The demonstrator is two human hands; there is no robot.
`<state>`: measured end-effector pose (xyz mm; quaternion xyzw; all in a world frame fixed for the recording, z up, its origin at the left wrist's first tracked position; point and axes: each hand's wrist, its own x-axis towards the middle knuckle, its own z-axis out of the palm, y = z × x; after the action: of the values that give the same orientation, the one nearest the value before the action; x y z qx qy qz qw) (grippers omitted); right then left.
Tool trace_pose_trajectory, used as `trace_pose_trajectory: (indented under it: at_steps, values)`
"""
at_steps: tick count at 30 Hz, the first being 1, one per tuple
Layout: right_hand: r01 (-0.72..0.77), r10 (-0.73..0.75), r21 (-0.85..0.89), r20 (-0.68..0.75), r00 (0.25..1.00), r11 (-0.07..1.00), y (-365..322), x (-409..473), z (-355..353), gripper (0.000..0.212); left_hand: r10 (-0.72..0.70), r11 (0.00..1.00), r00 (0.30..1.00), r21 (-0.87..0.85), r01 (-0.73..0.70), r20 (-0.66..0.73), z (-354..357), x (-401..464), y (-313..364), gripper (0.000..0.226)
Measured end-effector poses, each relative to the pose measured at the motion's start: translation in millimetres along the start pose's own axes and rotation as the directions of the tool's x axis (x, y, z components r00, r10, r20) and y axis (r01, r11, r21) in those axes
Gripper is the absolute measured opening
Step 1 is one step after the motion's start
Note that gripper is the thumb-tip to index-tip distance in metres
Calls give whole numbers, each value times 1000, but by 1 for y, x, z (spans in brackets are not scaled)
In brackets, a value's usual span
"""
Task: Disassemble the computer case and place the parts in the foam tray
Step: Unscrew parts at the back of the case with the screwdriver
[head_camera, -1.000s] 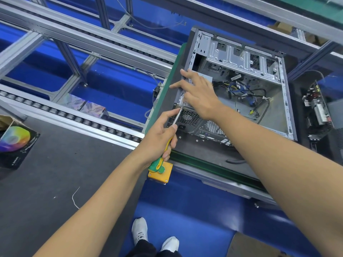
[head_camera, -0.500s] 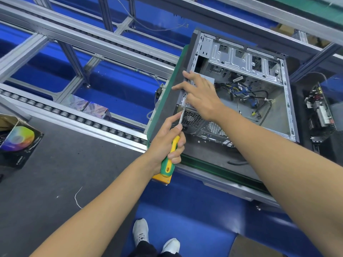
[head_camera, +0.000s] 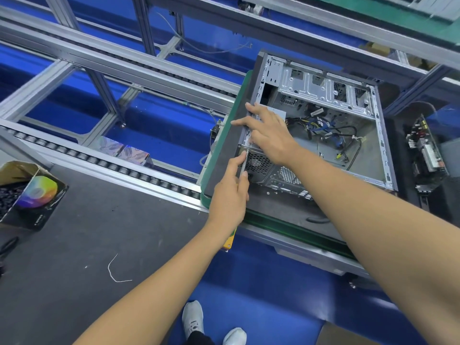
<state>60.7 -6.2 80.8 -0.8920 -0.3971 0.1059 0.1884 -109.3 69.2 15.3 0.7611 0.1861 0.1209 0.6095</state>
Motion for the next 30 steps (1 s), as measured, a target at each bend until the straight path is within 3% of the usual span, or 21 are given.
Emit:
trace_pose_trajectory:
  at_steps: [5, 8, 11, 14, 19, 23, 25, 27, 30]
  values:
    - [17, -17, -3, 1, 1000, 1000, -3, -3, -1, 61, -120, 950, 986, -276, 147, 113, -1, -3, 10, 36]
    - [50, -50, 17, -3, 999, 999, -1, -6, -2, 61, -252, 812, 939, -478, 336, 233, -2, -1, 16, 32]
    - [62, -29, 188, -171, 985, 980, -3, -14, 0, 51, -284, 708, 896, -556, 437, 343, -7, 1, 20, 34]
    - [9, 63, 187, -374, 925, 982, -7, -20, 5, 38, -282, 724, 887, -526, 447, 365, -13, 2, 24, 35]
    - [-21, 99, 203, -380, 920, 979, -6, -21, 3, 35, -188, 957, 966, -186, 221, 181, -19, 1, 26, 36]
    - [-2, 110, 247, -424, 899, 969, -3, -19, 5, 29, -154, 982, 983, -90, 163, 104, -12, -2, 30, 38]
    - [16, 122, 289, -452, 884, 957, -2, -17, 4, 31, -233, 940, 960, -216, 263, 156, -12, -3, 33, 34]
    - [19, 142, 337, -446, 884, 941, 1, -14, 3, 35, -324, 812, 904, -408, 418, 279, -16, -2, 36, 33]
    - [-30, 171, 335, -400, 901, 942, 1, -12, 3, 42, -330, 675, 854, -531, 512, 404, -22, 1, 36, 33]
